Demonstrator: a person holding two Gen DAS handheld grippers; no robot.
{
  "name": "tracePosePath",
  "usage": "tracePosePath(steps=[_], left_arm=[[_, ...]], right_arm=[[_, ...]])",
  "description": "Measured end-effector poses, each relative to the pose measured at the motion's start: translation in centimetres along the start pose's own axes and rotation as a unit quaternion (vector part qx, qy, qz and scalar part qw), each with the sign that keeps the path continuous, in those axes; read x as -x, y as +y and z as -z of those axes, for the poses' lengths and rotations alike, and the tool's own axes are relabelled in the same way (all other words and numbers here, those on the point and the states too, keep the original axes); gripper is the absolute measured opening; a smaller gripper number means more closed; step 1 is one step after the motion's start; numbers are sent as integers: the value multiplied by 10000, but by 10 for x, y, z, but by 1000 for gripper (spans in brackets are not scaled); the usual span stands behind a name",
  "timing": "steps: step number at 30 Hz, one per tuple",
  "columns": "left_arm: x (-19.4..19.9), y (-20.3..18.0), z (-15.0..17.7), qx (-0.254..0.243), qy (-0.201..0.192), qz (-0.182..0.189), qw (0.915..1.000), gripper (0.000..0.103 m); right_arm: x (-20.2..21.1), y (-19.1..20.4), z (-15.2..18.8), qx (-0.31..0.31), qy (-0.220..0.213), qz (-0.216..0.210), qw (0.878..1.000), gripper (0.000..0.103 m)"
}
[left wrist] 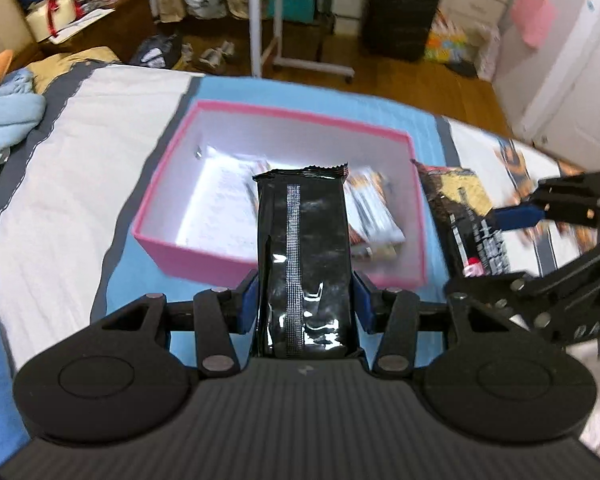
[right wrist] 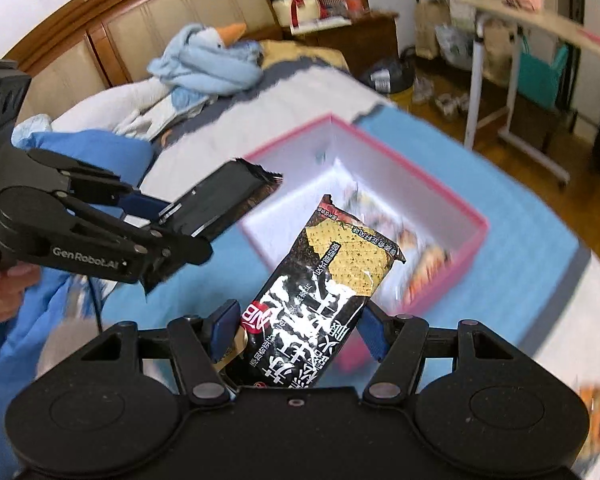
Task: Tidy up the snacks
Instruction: 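Carry both snacks into the pink box and open both grippers, then withdraw both grippers and move them to the clear bag of nuts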
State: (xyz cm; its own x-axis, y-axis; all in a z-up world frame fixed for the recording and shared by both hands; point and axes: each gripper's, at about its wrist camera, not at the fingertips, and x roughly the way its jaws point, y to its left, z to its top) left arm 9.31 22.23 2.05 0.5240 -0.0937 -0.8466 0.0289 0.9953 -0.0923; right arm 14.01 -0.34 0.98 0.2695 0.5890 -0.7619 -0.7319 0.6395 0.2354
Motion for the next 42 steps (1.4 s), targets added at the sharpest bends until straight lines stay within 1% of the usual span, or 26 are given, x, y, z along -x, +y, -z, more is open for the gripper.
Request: tracePosePath(steps=[2, 6, 9, 12, 15, 17, 18, 21, 24, 28, 30, 36, 40, 42], left_arm=[[-14, 17, -12, 199, -127, -5, 9997, 47], [-49, 46, -34, 519, -326, -34, 9981, 47], [-78, 62, -43, 701, -311, -16, 9971, 47], [-103, 74, -47, 883, -233, 48, 9958, 47], [-119, 84, -45, 1088, -228, 23, 9938, 48], [-123, 88, -44, 1146, -249, -29, 9931, 50], [-122, 89, -44, 1082, -273, 17, 9937, 53], [-112, 86, -40, 888, -355, 32, 9954, 58], [-99, 80, -36, 737, -348, 35, 9967, 60], [-72, 68, -31, 637, -352, 181, 9972, 62], [-55, 58, -29, 520, -410, 168, 9977, 64], [-3, 14, -24, 14, -561, 183, 9983, 73], [20, -29, -21, -424, -510, 214, 9976, 75], [29, -51, -17, -639, -488, 300, 9963, 79]], right_arm=[[-19, -1, -17, 36, -100, 42, 9999, 68], [-62, -4, -47, 168, -152, 233, 9995, 68], [-97, -7, -61, 282, -92, 408, 9987, 68], [-132, -10, -69, 358, 54, 492, 9981, 69], [-155, -15, -71, 178, 98, 459, 9987, 70], [-162, -21, -71, -33, 124, 364, 9993, 75], [-160, -24, -68, -143, 55, 373, 9992, 79], [-149, -31, -63, -236, -107, 375, 9990, 84], [-125, -35, -56, -205, -240, 428, 9986, 84], [-80, -41, -43, -183, -378, 417, 9982, 84], [-52, -43, -35, -98, -432, 516, 9977, 84], [34, -49, -12, 56, -573, 845, 9948, 84], [84, -54, 8, 166, -539, 1064, 9927, 84], [105, -57, 19, 186, -497, 1142, 9920, 87]])
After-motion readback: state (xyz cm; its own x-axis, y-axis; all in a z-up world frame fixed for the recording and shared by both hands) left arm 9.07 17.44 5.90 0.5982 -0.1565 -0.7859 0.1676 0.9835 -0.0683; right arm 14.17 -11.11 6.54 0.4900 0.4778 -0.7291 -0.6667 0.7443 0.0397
